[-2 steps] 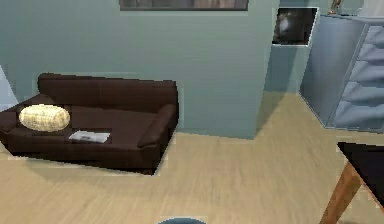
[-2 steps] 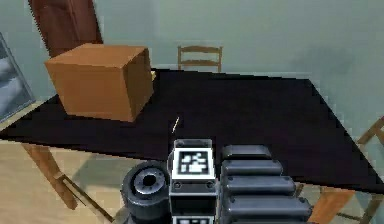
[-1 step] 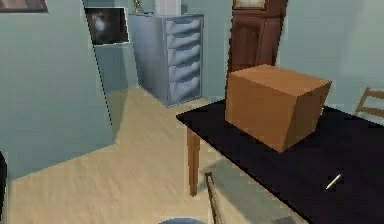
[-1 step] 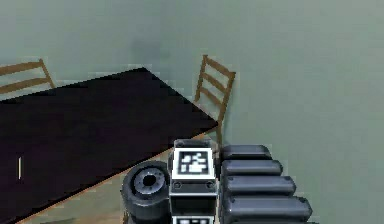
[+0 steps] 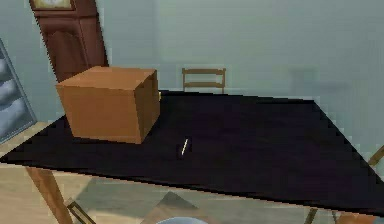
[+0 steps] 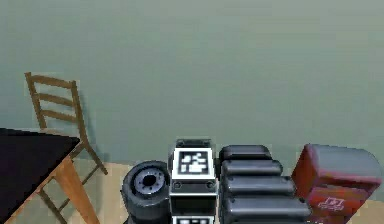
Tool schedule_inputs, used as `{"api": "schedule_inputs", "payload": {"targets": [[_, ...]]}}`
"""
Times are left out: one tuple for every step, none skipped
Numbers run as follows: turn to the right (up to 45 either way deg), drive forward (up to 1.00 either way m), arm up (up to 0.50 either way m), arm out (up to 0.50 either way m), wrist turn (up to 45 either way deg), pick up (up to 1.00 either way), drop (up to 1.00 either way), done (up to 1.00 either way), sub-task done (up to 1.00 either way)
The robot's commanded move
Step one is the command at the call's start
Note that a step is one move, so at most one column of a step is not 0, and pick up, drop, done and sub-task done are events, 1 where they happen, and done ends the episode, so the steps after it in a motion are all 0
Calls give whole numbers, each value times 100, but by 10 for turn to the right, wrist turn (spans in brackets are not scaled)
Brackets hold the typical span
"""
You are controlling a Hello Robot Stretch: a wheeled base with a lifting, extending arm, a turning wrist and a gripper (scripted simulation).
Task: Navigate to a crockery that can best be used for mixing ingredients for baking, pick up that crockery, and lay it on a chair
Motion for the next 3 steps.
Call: {"api": "schedule_inputs", "payload": {"targets": [[30, 0, 0, 0, 0, 0, 0, 0, 0], [-450, 0, 0, 0, 0, 0, 0, 0, 0], [-330, 0, 0, 0, 0, 0, 0, 0, 0]]}}
